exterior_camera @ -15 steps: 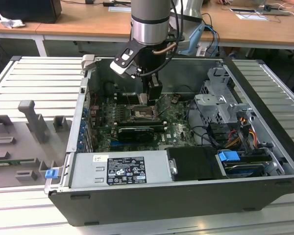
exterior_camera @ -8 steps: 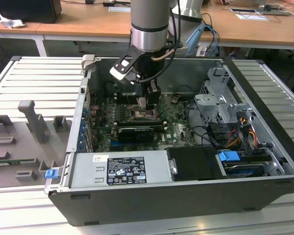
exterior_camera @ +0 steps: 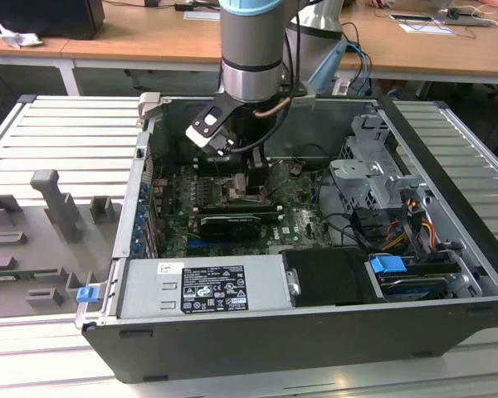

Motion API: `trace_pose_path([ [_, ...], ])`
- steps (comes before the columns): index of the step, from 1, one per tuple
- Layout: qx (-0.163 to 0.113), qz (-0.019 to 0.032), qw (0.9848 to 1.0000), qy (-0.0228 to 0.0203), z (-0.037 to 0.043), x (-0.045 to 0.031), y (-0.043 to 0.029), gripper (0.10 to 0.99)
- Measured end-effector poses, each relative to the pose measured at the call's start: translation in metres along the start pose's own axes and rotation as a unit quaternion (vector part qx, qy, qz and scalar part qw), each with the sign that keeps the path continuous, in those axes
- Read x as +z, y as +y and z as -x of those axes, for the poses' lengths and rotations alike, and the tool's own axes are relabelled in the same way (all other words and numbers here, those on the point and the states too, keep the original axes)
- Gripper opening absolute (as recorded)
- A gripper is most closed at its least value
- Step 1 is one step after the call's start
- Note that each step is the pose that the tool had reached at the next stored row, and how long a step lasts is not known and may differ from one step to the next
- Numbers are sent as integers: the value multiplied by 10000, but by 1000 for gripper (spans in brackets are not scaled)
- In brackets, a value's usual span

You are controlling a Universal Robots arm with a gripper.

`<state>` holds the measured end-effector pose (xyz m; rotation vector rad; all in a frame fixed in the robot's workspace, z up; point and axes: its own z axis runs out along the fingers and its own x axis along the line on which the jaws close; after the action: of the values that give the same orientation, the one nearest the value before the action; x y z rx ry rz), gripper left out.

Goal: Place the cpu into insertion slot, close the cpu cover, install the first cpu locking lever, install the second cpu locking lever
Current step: 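Place the cpu into insertion slot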

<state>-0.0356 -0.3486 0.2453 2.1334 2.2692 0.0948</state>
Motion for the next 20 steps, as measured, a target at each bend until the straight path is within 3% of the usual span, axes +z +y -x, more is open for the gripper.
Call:
trace_pose_path([
  [5,26,1,10000,7,-8,60,-5,537],
  [10,248,7,9997,-6,-14,122,-11,537],
  [14,248,7,9997,0,-67,155,-11,537],
  [17,256,8,9997,30,-109,181,-21,537],
  [20,331,11,9994,26,-157,220,-41,537],
])
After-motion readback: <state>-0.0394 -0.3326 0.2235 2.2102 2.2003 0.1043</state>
